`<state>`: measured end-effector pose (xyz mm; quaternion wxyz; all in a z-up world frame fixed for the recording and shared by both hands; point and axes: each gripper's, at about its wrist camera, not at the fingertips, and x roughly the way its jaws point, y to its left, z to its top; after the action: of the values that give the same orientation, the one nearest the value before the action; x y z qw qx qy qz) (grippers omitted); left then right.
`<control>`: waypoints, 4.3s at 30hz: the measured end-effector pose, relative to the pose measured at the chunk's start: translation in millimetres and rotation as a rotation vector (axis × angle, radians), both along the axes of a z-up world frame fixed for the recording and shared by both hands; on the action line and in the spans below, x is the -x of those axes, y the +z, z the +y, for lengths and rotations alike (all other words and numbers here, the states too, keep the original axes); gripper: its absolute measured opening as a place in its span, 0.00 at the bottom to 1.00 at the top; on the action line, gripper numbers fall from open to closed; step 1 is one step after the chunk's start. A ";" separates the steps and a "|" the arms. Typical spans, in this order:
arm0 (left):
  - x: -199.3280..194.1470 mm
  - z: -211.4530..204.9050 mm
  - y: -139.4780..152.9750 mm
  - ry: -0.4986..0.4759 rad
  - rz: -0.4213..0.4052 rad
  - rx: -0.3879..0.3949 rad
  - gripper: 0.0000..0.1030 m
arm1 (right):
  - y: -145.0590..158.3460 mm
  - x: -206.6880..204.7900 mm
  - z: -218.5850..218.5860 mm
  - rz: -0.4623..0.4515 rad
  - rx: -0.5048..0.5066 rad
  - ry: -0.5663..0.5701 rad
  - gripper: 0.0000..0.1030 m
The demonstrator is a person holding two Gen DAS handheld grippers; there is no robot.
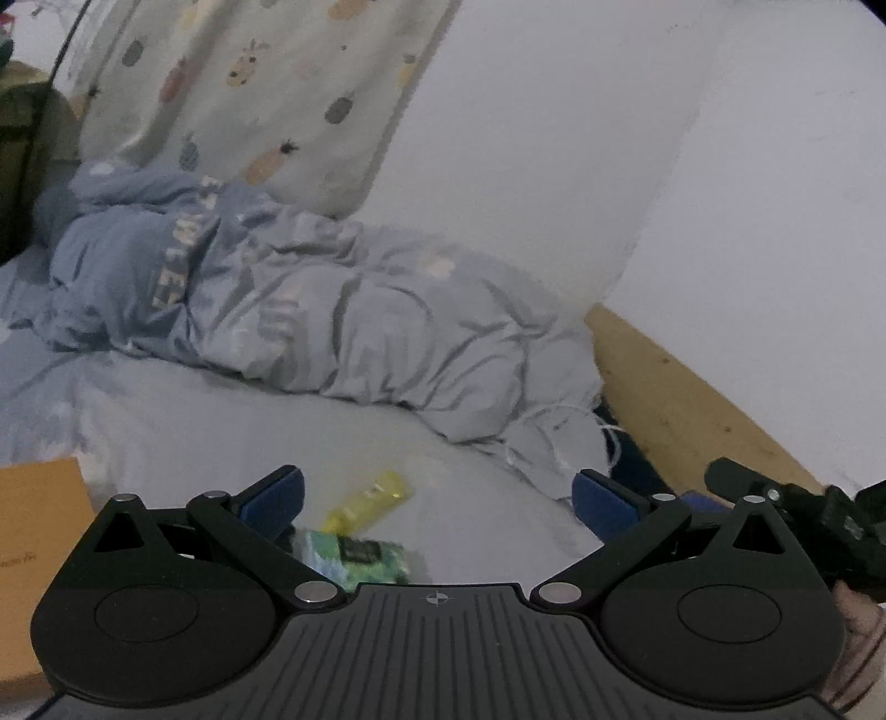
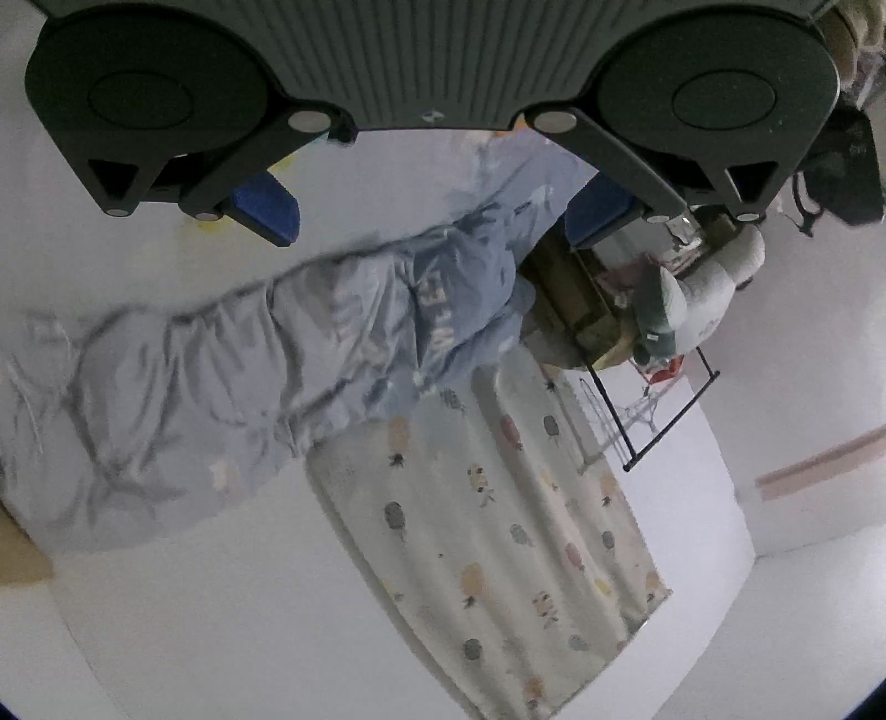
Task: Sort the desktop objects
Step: 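Move the left tool from the cardboard box toward the green Face tissue pack, then close the left tool's fingers around the green Face tissue pack, then lift the tissue pack with the left tool and carry it over the cardboard box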
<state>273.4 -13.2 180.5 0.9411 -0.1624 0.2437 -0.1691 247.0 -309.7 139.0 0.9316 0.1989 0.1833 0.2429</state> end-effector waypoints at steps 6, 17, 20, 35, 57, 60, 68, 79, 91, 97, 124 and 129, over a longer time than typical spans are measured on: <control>-86.0 -16.9 -40.4 -0.009 0.160 -0.087 1.00 | -36.1 -70.1 6.1 0.135 0.018 0.058 1.00; -209.1 -34.8 -173.0 -0.057 0.457 -0.142 1.00 | -157.4 -172.2 8.7 0.411 0.069 0.061 1.00; -225.7 -28.3 -204.9 -0.114 0.481 -0.122 1.00 | -181.3 -183.5 8.3 0.457 0.069 0.068 1.00; -280.1 -48.3 -271.3 -0.191 0.624 0.038 1.00 | -257.5 -224.5 11.9 0.568 0.015 0.213 1.00; -287.7 -100.9 -289.6 -0.165 0.761 -0.222 1.00 | -277.8 -226.6 62.1 0.540 0.212 0.120 1.00; -285.6 -103.4 -288.2 -0.168 0.756 -0.240 1.00 | -277.2 -224.9 64.7 0.537 0.228 0.115 1.00; -269.4 -109.3 -275.2 -0.174 0.774 -0.265 1.00 | -262.1 -212.3 72.9 0.531 0.299 0.114 1.00; -248.6 -113.6 -265.6 -0.180 0.807 -0.233 1.00 | -248.1 -191.4 72.5 0.527 0.339 0.116 1.00; -237.9 -124.9 -230.2 -0.191 0.760 -0.234 1.00 | -218.8 -180.9 65.4 0.467 0.333 0.090 1.00; -213.8 -123.3 -192.2 -0.189 0.718 -0.217 1.00 | -186.1 -160.1 68.2 0.417 0.341 0.077 1.00; -1.8 -36.5 12.9 -0.106 0.458 -0.136 1.00 | -7.4 12.5 138.9 0.167 0.398 0.074 1.00; 33.4 -24.0 31.2 -0.090 0.426 -0.138 1.00 | 8.1 40.2 149.6 0.142 0.398 0.081 1.00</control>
<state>240.0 -37.2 211.7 0.8687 -0.1189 0.4551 -0.1556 206.8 -160.1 147.1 0.9267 0.0198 0.3005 0.2247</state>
